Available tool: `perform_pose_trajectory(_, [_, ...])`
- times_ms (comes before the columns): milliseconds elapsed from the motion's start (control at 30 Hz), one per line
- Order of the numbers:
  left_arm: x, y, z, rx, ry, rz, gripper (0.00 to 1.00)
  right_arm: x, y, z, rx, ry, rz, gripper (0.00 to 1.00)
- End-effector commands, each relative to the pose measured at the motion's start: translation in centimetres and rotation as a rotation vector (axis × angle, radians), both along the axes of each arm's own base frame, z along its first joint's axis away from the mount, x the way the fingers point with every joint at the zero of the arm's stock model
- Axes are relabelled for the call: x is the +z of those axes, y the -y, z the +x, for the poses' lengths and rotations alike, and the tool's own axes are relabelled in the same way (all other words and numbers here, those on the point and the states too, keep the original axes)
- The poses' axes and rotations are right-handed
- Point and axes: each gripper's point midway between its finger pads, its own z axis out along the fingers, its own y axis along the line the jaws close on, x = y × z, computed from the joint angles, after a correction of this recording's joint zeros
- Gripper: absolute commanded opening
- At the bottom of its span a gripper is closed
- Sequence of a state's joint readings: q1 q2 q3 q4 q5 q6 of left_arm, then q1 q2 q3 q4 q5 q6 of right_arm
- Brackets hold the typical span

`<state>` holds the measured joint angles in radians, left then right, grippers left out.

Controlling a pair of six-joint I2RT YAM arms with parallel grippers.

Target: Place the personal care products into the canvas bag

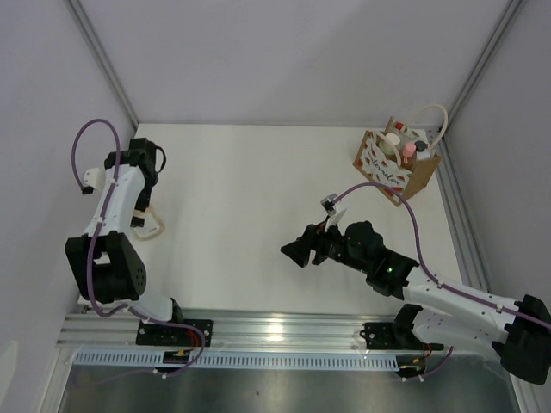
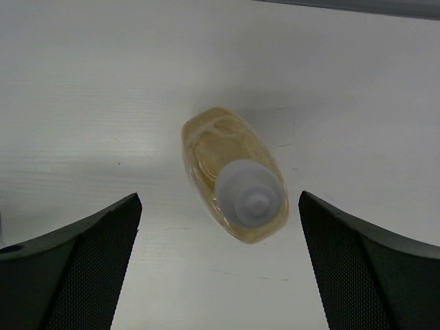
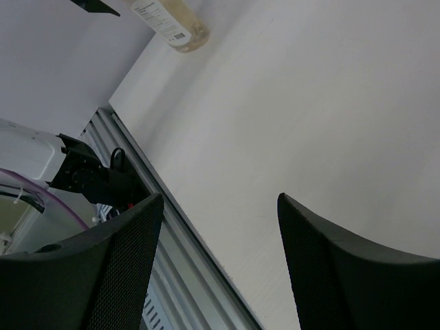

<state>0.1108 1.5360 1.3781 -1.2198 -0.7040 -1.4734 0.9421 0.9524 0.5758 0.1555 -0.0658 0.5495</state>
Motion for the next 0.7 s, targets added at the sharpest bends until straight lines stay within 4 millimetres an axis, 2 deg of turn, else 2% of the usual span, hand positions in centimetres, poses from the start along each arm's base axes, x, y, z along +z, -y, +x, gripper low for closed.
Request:
perform_pose_trajectory(0, [0.2, -1.6, -0.1, 0.087, 0.003, 0.029, 0.99, 1.4, -0.8, -0.5, 0.038, 0.020, 0.051, 0.72])
perform_pose_trajectory(200, [-1.7, -2.7, 0.6, 0.101, -0.033, 0.004, 0.99, 1.4, -0.8, -0.4, 0.029, 0.031, 0.046, 0.72])
perform_pose_trajectory(300, [-1.7, -3.1, 1.5, 0.060, -0.030, 0.012, 0.92, 1.2, -0.6, -0.1, 0.012, 0.041, 0.031, 0.72])
perform_pose_trajectory(333, [-1.7, -3.3, 2.0, 0.052, -0.014, 0.019, 0.85, 1.2, -0.5, 0.0, 0.007, 0.045, 0.026, 0.72])
perform_pose_trajectory(400, [-2.0, -3.2, 2.0, 0.038, -0.017, 0.014, 0.77, 1.2, -0.4, 0.2, -0.001, 0.049, 0.021, 0.72])
perform_pose_trajectory(667, [-3.8, -2.7, 2.6, -0.022, -0.048, -0.012, 0.75, 0.7, -0.3, 0.5, -0.015, 0.052, 0.001, 0.72])
